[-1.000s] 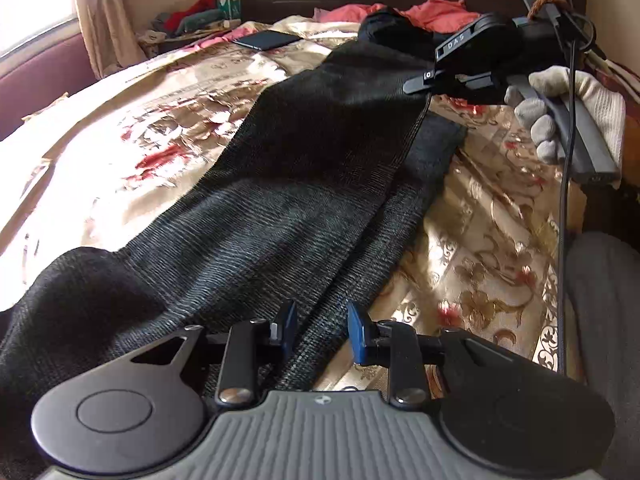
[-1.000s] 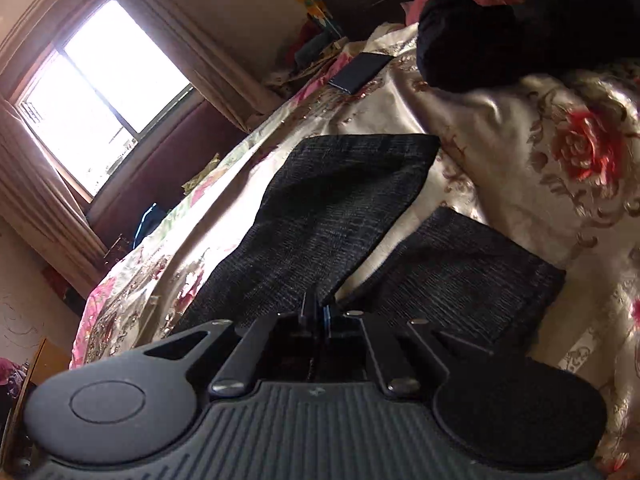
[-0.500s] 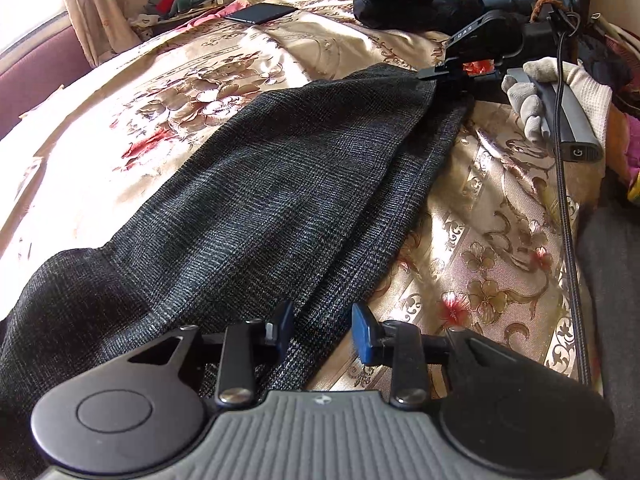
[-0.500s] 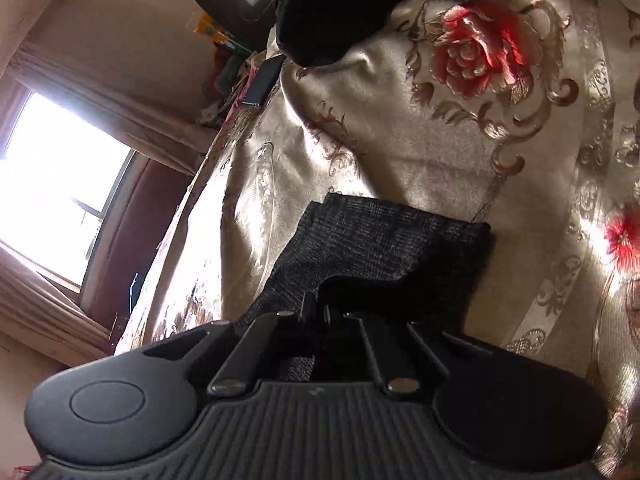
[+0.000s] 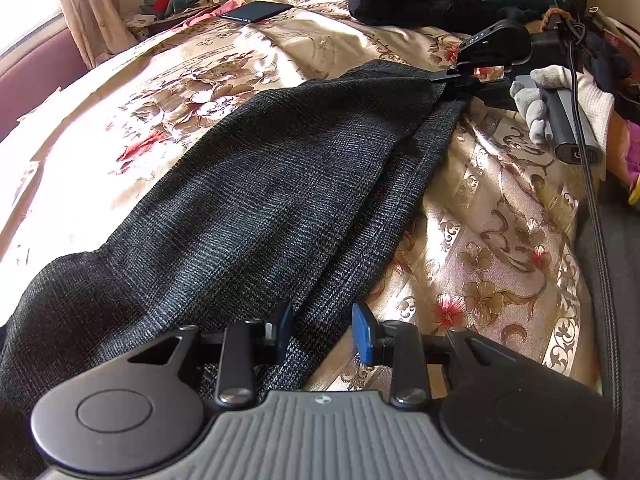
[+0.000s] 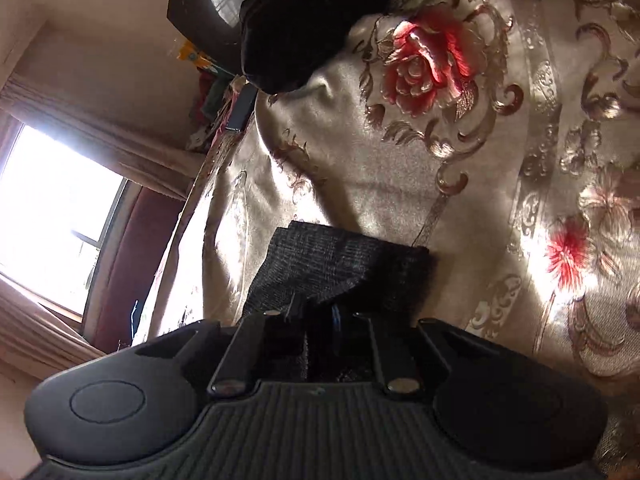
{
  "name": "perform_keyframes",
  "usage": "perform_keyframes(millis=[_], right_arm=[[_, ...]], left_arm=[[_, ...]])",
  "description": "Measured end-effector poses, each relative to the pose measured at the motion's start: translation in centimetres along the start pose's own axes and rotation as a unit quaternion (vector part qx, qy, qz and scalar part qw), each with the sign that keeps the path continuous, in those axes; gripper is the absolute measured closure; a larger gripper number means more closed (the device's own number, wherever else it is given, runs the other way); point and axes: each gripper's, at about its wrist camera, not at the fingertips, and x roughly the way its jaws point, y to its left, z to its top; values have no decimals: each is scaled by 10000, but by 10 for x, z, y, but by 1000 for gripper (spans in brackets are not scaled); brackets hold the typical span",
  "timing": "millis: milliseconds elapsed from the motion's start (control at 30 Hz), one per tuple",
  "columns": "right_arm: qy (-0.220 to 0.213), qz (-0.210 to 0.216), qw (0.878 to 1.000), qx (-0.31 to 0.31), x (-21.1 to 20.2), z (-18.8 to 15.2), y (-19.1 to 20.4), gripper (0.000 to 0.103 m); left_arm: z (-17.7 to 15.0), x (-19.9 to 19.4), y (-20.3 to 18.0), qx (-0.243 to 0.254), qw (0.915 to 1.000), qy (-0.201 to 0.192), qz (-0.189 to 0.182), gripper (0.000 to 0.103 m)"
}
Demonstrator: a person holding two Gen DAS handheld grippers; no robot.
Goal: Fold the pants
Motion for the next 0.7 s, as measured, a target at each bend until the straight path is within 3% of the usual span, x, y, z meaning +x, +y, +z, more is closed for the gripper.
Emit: perform_keyframes(millis=[167,233,333,533,700], right_arm=[[-254,464,9985,-143,-29,8,13,98],[-253,263,9988,-311,-29,9,14,98],[174,-376,9987,-282,-11,3,-2,98],[-106,263,9996,-96,-35,8,7,98],[-38,598,9982,32,-35,20,24,98]], left_arm=[[0,-11,-4,118,9998,-139,-63,57],[0,-13,-5,101,9997,-154,-156,57],[-3,-5,-9,139,9998,-42,-127,57],[-2,-7,-7,127,9998,-38,-129,57],[5,-13,-9,105,9996,-261,-96,57]])
